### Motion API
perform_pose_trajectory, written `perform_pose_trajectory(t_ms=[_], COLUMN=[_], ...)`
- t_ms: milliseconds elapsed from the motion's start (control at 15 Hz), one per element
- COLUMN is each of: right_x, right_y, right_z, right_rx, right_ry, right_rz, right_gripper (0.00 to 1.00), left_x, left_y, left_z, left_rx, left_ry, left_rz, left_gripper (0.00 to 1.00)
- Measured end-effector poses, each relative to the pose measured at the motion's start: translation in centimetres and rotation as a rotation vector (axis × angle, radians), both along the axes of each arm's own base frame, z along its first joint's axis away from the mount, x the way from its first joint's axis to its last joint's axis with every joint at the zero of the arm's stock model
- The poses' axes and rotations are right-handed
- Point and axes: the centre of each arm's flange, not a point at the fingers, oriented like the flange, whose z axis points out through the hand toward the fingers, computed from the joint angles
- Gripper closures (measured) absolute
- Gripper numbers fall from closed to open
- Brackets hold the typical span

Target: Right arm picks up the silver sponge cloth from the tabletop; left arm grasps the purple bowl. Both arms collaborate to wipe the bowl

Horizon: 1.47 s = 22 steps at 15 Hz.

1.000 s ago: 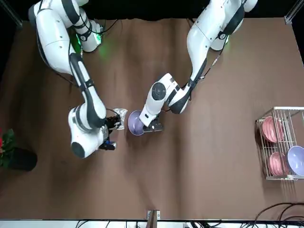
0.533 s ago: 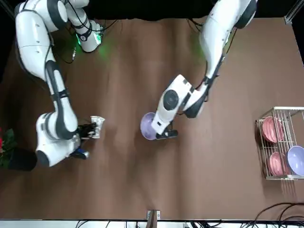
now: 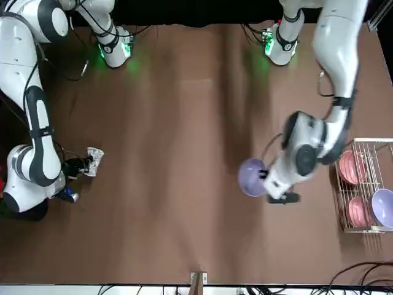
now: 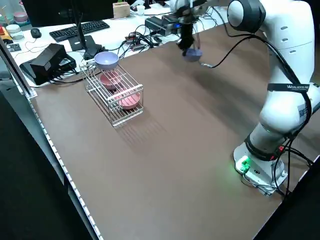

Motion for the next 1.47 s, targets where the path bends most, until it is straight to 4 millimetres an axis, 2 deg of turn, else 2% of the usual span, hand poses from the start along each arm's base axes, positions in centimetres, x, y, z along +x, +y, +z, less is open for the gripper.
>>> perform_pose_trajectory(t_ms=[133,333,400,467,600,733,800,867,933,1000,1133,1267,1467], right_x=[-0.6,-1.2,-1.3,-1.2,-1.1,-0.7,-0.4,-0.2,0.0,0.4,1.6,2.4,2.1], right_y=[-0.9,-0.7,-0.5,-0.1,0.1,0.3,0.5,0.7,1.0,1.3,2.1,2.9,3.4], right_z=[-1.5,-3.5,-3.8,-3.8,-3.6,-2.6,-1.6,-0.3,1.5,3.7,9.2,15.0,22.3], right_rx=[-0.032,-0.04,-0.038,-0.037,-0.036,-0.035,-0.033,-0.03,-0.027,-0.027,-0.04,-0.056,-0.073], right_ry=[0.022,0.044,0.047,0.046,0.043,0.035,0.03,0.031,0.038,0.037,-0.016,-0.104,-0.219], right_rz=[0.019,0.03,0.032,0.038,0.04,0.044,0.049,0.056,0.065,0.076,0.097,0.114,0.145], right_gripper=[0.98,0.92,0.85,0.67,0.48,0.3,0.21,0.12,0.03,0.0,0.0,0.0,0.0], left_x=[0.0,-0.2,-0.5,-1.8,-2.6,-2.8,-2.9,-3.2,-3.4,-3.5,-3.3,-2.7,-1.2], left_y=[5.7,11.1,12.9,16.3,18.4,19.1,19.2,19.2,19.2,19.2,19.2,19.0,18.0], left_z=[-1.2,-4.0,-5.4,-7.9,-9.0,-8.7,-8.8,-9.1,-9.4,-9.5,-9.3,-8.2,-4.0], left_rx=[0.019,0.021,0.021,0.015,0.005,0.003,0.004,0.006,0.005,0.005,0.005,0.006,0.016], left_ry=[0.022,-0.019,-0.037,-0.044,-0.043,-0.045,-0.042,-0.035,-0.028,-0.025,-0.03,-0.053,-0.076], left_rz=[-0.041,-0.093,-0.105,-0.125,-0.124,-0.125,-0.124,-0.126,-0.126,-0.127,-0.127,-0.129,-0.129], left_gripper=[0.96,0.96,0.96,0.96,0.96,0.95,0.93,0.87,0.79,0.69,0.51,0.33,0.07])
